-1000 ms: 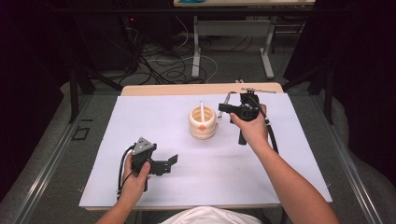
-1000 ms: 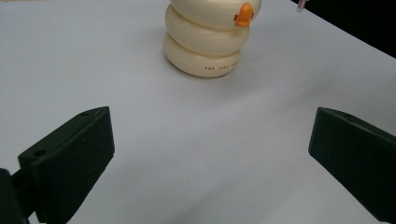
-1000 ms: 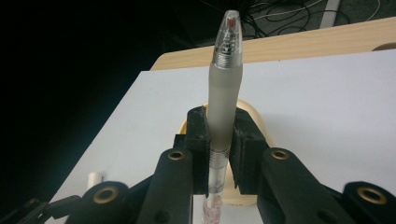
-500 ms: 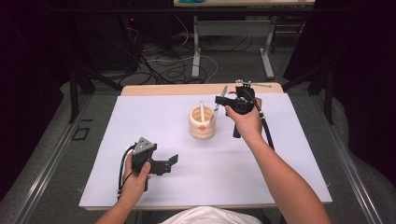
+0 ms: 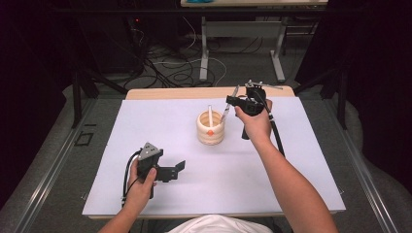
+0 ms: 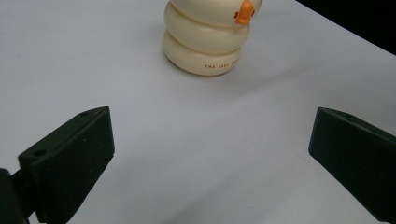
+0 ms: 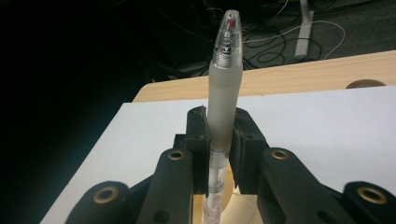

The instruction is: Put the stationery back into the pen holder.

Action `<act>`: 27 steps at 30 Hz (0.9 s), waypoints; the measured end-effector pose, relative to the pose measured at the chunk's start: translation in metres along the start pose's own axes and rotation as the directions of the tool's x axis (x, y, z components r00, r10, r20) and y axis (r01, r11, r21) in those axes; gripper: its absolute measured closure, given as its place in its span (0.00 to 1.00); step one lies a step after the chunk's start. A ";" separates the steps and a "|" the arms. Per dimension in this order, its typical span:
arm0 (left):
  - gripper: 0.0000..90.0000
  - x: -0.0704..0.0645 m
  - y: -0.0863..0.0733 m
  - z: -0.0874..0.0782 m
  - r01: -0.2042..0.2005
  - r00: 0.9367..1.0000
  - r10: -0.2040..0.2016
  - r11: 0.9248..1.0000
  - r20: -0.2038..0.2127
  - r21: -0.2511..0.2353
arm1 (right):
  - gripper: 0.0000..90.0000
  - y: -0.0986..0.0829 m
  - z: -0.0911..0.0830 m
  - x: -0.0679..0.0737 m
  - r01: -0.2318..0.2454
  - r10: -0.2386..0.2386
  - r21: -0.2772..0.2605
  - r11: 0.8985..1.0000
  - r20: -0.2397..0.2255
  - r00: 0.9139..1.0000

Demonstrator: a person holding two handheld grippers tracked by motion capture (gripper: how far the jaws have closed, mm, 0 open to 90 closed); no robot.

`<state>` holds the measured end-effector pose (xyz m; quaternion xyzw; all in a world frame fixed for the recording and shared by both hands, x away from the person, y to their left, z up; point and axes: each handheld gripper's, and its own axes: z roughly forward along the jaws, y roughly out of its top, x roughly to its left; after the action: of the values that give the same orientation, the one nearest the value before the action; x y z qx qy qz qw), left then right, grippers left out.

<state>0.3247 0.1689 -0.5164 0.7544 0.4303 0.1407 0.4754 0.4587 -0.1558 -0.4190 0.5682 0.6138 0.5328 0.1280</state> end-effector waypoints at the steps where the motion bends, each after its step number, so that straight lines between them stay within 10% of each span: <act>1: 0.00 0.000 0.000 0.000 0.008 1.000 -0.008 1.000 0.002 -0.004 | 0.88 0.000 0.001 0.001 -0.008 0.008 0.000 1.000 0.001 1.000; 14: 0.00 0.000 0.000 0.000 0.005 1.000 -0.005 1.000 0.001 -0.004 | 0.88 -0.012 0.022 0.011 0.073 -0.073 0.007 0.997 0.028 0.997; 27: 0.00 0.000 0.000 0.000 -0.008 1.000 0.008 1.000 0.000 -0.005 | 0.88 -0.026 0.037 0.021 0.209 -0.213 0.084 0.974 0.040 0.976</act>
<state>0.3253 0.1689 -0.5165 0.7547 0.4270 0.1438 0.4768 0.4660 -0.1137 -0.4450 0.5173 0.6882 0.4774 0.1759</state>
